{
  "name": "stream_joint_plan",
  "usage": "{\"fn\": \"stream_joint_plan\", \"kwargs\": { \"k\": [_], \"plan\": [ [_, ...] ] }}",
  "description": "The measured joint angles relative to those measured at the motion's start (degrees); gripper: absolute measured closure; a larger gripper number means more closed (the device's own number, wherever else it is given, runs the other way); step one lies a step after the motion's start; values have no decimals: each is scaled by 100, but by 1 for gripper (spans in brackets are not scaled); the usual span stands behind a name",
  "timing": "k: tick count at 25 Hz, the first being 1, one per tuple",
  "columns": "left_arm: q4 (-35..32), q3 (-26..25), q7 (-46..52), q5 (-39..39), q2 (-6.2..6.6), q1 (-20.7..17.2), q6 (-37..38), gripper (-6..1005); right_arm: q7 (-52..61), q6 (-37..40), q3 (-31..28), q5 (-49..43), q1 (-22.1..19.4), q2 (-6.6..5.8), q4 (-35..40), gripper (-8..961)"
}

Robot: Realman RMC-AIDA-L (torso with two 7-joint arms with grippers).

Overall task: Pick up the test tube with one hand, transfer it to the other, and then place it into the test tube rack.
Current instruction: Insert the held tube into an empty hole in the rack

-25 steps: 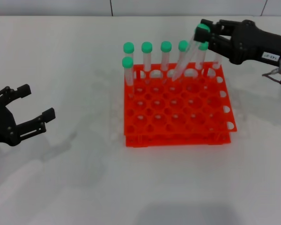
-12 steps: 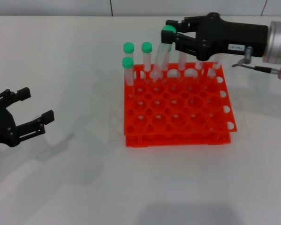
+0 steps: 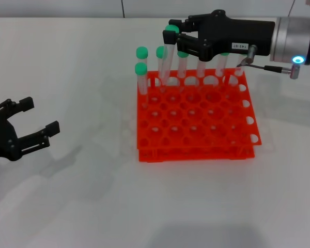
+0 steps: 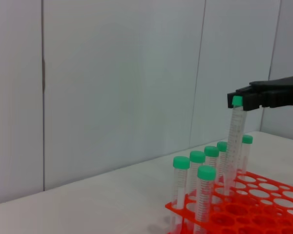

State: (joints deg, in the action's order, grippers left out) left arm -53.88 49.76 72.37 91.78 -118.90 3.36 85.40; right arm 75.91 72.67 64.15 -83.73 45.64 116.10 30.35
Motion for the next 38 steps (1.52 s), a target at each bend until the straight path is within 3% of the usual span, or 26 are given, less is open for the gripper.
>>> {"fn": "stream_joint_plan", "kwargs": {
  "k": [11,38],
  "plan": [
    [0,-11,55,0,-11,77,-18,124,3,-624,797,440,67,9,5,704],
    [9,-10,117,-5,-20,179,-32,124,-138,-907,1000,449,25,9,-85,704]
  ]
}}
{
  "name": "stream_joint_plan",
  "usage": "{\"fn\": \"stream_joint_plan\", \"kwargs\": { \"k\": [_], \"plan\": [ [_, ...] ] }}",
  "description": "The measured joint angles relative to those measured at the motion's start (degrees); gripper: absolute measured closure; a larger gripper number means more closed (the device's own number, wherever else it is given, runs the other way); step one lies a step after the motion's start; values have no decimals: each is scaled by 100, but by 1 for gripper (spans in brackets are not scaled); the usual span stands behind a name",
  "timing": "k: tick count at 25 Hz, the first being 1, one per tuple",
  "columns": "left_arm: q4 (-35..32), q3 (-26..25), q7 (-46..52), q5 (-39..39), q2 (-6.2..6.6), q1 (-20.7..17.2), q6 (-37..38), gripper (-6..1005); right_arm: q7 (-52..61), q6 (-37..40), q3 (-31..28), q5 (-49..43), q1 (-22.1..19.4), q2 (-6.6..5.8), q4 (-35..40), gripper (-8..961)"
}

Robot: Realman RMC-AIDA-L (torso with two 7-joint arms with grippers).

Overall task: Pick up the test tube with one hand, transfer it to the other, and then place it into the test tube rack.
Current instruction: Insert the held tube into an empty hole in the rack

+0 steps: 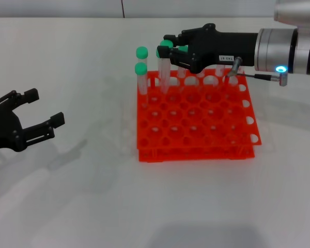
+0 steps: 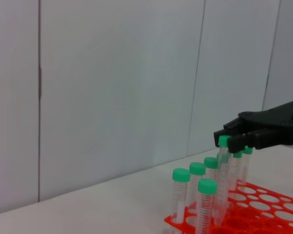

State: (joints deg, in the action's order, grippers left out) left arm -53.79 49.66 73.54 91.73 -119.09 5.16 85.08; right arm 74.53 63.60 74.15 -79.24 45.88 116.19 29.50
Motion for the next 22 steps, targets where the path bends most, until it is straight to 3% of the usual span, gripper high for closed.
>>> {"fn": "stream_joint_plan", "kwargs": {
  "k": [22],
  "plan": [
    [219,0,-46,147,13,91,-84,124,-158,-96,154,69,28,0,-315,703]
  ]
}}
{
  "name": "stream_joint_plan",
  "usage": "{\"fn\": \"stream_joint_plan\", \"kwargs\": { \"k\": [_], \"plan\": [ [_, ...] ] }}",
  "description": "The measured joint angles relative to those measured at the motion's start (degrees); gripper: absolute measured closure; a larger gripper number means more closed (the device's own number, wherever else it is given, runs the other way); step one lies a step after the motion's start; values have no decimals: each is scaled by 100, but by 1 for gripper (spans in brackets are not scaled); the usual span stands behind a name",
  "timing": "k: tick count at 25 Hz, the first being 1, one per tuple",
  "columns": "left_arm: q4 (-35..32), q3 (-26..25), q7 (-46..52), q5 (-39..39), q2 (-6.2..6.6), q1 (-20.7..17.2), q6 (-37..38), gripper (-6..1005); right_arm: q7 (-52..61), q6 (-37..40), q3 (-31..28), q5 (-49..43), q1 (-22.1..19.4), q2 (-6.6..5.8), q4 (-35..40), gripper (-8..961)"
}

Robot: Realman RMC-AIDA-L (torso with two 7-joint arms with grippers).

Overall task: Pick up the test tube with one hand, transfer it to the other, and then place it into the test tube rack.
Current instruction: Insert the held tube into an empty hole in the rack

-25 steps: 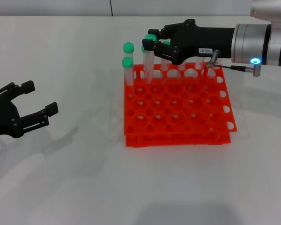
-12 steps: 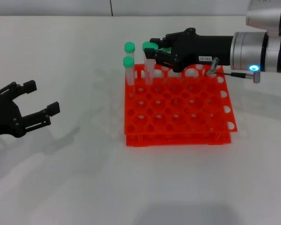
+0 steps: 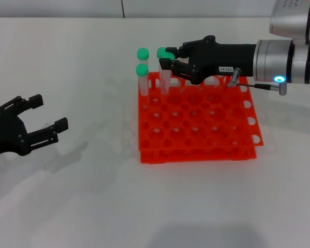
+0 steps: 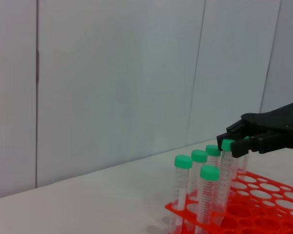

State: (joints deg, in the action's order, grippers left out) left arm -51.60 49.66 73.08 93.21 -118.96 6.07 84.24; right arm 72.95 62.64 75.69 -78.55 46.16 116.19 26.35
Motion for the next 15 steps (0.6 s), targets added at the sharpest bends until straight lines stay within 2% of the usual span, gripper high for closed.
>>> {"fn": "stream_joint_plan", "kwargs": {
  "k": [15],
  "plan": [
    [1,-1,1,6,-5,0,-49,124,4,-129,223,132,26,0,-34,704]
  ]
}}
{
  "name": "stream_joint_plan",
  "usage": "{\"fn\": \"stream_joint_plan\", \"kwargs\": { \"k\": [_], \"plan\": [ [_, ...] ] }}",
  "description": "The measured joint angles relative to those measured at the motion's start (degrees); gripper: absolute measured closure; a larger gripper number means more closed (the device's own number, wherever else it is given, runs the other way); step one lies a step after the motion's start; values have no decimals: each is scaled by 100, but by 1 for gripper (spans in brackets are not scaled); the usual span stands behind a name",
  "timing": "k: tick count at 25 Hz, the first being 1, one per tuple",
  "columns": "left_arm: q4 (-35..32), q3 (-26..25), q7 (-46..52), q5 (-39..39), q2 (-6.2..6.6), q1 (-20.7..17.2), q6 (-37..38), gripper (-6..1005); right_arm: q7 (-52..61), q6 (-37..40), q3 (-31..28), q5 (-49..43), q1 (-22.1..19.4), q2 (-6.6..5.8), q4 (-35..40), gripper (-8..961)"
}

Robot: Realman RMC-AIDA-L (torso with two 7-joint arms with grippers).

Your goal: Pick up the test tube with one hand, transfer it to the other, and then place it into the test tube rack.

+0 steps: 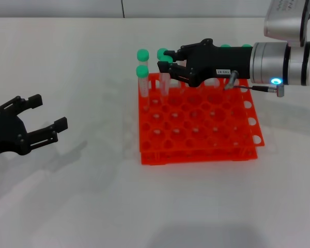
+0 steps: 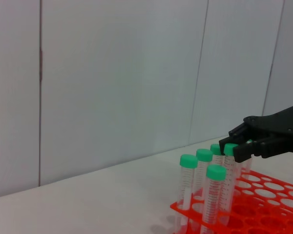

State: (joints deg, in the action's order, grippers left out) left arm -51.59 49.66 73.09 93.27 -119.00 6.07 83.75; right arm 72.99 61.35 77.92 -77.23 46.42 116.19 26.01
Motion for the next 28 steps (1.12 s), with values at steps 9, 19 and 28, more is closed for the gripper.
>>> {"fn": "stream_joint_plan", "kwargs": {
  "k": [9,19,28],
  "plan": [
    [0,0,-3,0,0,0,0,124,-5,-1,12,18,-8,0,3,704],
    [0,0,17,-5,8,36,1,124,-44,7,21,81,-38,0,39,495],
    [0,0,33,-2,21,53,2,124,-1,424,21,95,-143,-17,125,368]
  ]
}}
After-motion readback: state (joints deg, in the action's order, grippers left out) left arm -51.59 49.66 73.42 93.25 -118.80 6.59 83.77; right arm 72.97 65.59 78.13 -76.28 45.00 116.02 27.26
